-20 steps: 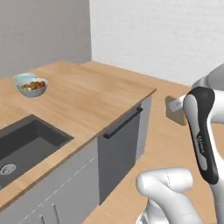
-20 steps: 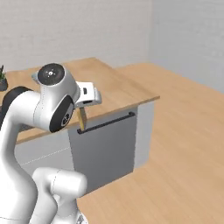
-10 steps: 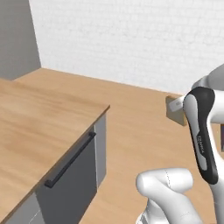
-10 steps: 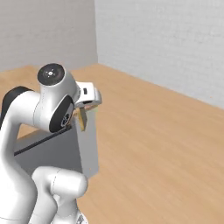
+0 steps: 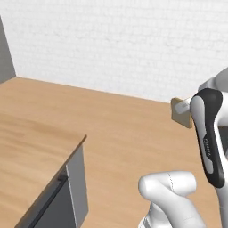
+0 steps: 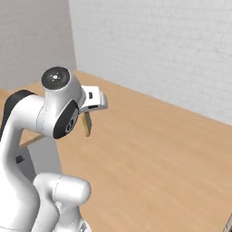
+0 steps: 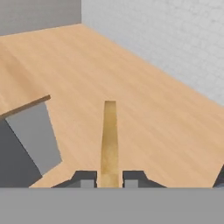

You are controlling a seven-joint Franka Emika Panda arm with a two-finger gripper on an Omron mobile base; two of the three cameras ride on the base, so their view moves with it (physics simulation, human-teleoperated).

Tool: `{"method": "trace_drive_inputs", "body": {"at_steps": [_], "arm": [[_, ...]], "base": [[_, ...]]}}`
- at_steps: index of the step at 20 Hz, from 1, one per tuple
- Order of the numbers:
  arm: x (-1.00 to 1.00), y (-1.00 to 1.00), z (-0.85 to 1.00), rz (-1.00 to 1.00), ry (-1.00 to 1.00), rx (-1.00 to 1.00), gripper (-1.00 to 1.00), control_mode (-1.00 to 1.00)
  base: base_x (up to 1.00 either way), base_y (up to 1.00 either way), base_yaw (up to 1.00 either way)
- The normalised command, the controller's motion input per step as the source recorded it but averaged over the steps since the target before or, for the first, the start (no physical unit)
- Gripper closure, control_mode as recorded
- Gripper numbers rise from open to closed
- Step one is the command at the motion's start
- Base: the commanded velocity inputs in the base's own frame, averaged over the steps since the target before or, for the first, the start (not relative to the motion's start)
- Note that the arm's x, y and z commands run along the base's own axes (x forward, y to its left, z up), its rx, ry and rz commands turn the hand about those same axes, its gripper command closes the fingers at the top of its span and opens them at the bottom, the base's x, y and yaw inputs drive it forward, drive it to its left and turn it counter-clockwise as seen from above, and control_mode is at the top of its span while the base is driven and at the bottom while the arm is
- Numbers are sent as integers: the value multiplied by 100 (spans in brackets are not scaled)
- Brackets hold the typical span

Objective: Start the toaster. Once the lever pops up, take the bread to the plate on the dining counter.

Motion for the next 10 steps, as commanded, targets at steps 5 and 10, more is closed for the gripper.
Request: {"method": "trace_drive_inputs", "body": {"at_steps": [5, 10], "arm": [[0, 0, 0, 0, 0, 0, 100, 100], [0, 0, 0, 0, 0, 0, 100, 100]], "base": [[100, 0, -1], [100, -2, 0]]}}
